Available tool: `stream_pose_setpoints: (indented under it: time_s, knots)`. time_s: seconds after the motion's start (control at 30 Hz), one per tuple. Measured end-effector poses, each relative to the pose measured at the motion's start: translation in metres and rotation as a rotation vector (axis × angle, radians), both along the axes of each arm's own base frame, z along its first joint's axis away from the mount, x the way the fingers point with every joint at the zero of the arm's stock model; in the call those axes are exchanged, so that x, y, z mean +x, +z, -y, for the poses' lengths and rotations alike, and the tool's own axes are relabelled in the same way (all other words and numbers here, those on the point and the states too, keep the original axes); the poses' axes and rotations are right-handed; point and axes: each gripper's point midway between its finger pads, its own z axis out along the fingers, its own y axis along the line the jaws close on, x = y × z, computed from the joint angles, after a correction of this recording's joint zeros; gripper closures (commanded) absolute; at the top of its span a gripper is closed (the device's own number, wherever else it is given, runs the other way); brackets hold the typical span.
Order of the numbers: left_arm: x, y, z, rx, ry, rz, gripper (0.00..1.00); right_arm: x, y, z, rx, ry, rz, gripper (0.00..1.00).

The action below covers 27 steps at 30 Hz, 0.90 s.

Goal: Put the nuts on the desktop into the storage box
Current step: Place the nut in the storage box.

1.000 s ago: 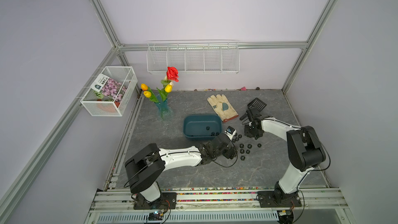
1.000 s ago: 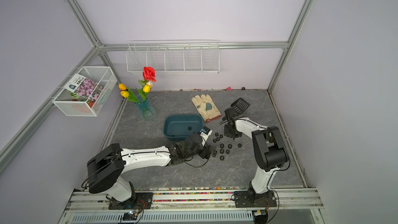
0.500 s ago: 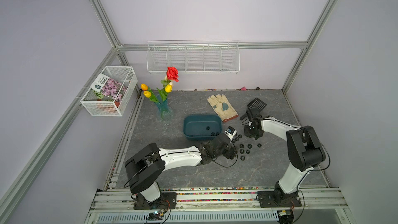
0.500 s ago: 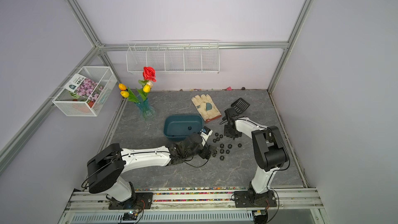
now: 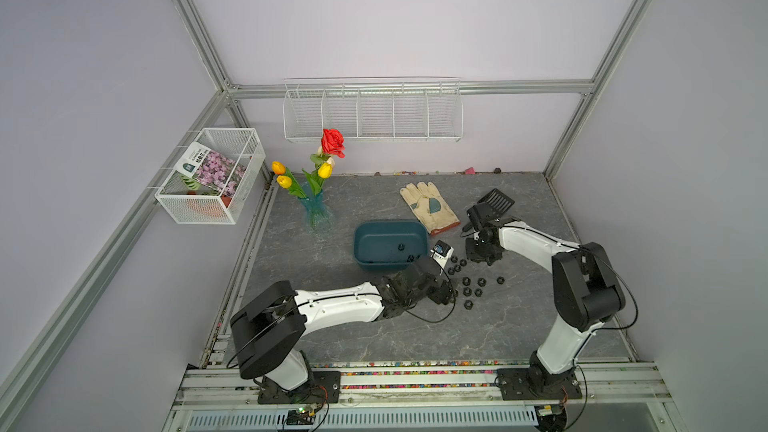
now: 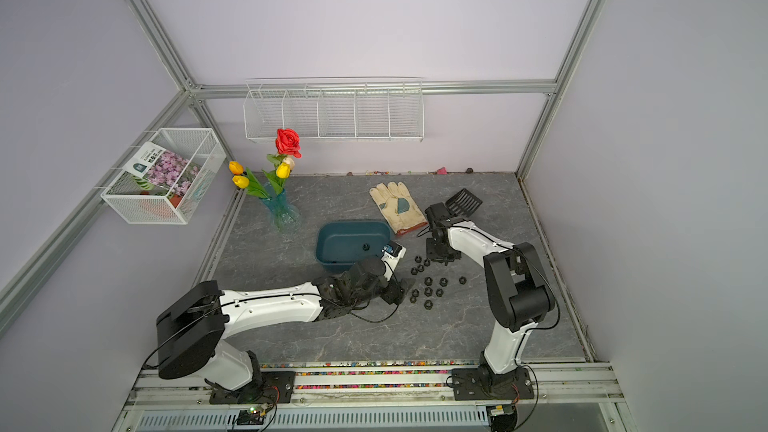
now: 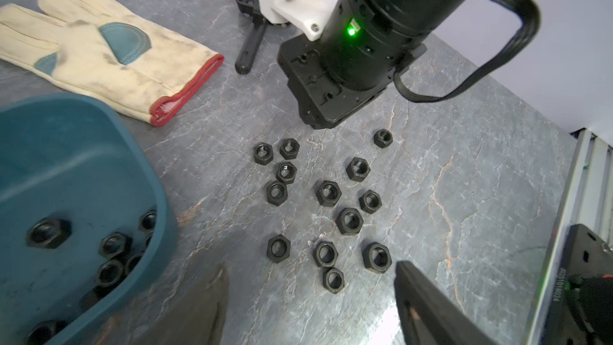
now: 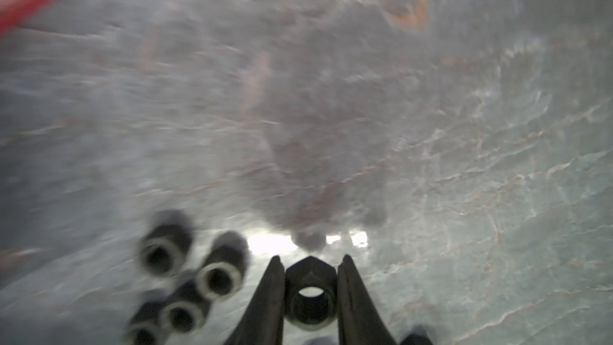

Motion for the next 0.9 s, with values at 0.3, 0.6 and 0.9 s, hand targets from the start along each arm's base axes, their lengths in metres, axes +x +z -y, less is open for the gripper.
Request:
stream_pose_setpoints:
  time_s: [0.3,0.6,0.9]
  knots:
    - [0.002,0.014,-0.056,0.021,0.146,0.054,0.19,0.027,0.081,-0.083,0.068,0.168,0.156,0.88]
    - [0.005,0.001,-0.126,0.041,0.313,0.056,0.19,0.036,0.080,-0.171,0.108,0.340,0.131,0.88]
    - [0.005,-0.015,-0.151,0.058,0.380,0.028,0.19,0.034,0.029,-0.226,0.099,0.428,0.028,0.88]
